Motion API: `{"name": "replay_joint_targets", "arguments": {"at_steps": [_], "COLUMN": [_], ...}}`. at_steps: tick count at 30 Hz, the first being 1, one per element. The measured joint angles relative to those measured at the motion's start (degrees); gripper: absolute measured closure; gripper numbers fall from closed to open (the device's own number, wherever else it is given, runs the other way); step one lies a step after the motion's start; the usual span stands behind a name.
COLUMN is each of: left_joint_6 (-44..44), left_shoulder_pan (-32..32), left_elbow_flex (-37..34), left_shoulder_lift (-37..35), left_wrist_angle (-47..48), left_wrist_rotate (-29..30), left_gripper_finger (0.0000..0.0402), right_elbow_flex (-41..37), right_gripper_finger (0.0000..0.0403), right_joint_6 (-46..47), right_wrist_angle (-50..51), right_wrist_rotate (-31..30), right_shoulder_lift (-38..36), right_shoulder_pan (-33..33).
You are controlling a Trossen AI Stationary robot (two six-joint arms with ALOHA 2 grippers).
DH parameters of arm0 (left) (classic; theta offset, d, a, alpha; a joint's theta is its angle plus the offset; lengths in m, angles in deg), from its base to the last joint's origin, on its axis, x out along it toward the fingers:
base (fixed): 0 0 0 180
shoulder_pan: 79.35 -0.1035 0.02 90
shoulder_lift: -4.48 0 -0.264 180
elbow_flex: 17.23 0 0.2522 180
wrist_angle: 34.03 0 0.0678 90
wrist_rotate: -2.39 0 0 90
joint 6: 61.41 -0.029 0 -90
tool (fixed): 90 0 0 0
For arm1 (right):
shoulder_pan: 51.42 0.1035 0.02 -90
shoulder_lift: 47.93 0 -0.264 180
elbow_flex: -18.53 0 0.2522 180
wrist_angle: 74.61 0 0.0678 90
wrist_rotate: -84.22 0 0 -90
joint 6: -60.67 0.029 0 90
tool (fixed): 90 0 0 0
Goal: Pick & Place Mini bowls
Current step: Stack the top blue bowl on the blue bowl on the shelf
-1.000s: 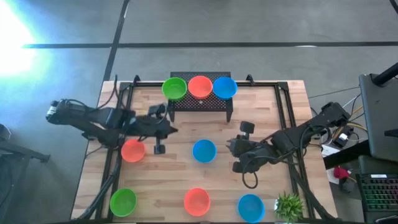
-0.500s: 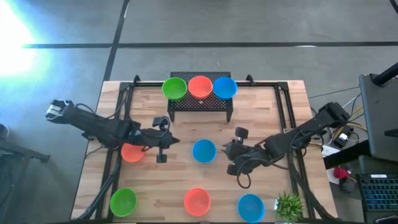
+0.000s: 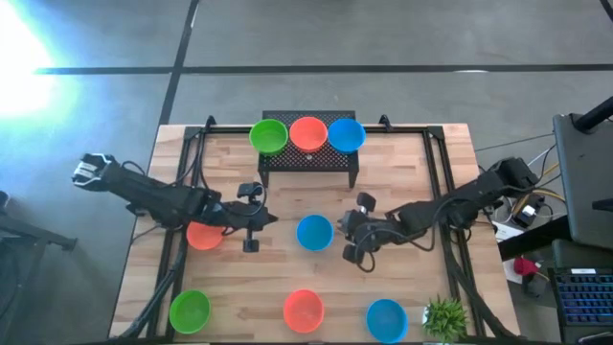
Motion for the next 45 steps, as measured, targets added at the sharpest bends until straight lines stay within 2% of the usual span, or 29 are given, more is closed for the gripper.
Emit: {"name": "replay_joint_targets", "arguments": {"at_steps": [7, 13, 20, 27, 34, 45], "left_joint_6": [0.0, 0.0, 0.3, 0.4, 0.4, 0.5], "left_shoulder_pan": [0.0, 0.0, -0.1, -0.1, 0.0, 0.0], "left_elbow_flex": [0.0, 0.0, 0.0, 0.0, 0.1, 0.1], "left_shoulder_lift": [0.0, 0.0, 0.0, 0.0, 0.0, 0.0], "left_wrist_angle": [0.0, 0.0, 0.0, 0.0, -0.3, -0.4], "left_wrist_rotate": [0.0, 0.0, 0.0, 0.0, 0.0, 0.0], "left_gripper_finger": [0.0402, 0.0402, 0.0402, 0.0402, 0.0401, 0.0401], "right_elbow_flex": [-1.6, -3.4, -3.5, -3.5, -1.4, -0.7], "right_gripper_finger": [0.0287, 0.0272, 0.0270, 0.0272, 0.0273, 0.0273], "right_joint_6": [12.3, 20.6, 21.3, 20.7, 20.7, 21.6], "right_wrist_angle": [-0.1, -0.1, -2.3, -4.9, -6.1, -6.0], "right_wrist_rotate": [0.0, 0.6, 3.5, 6.2, 6.5, 6.6], "right_shoulder_lift": [0.0, 0.0, 0.3, 5.8, 10.2, 13.2], "right_shoulder_pan": [-2.3, -3.7, -5.5, -5.8, -6.6, -8.2]}}
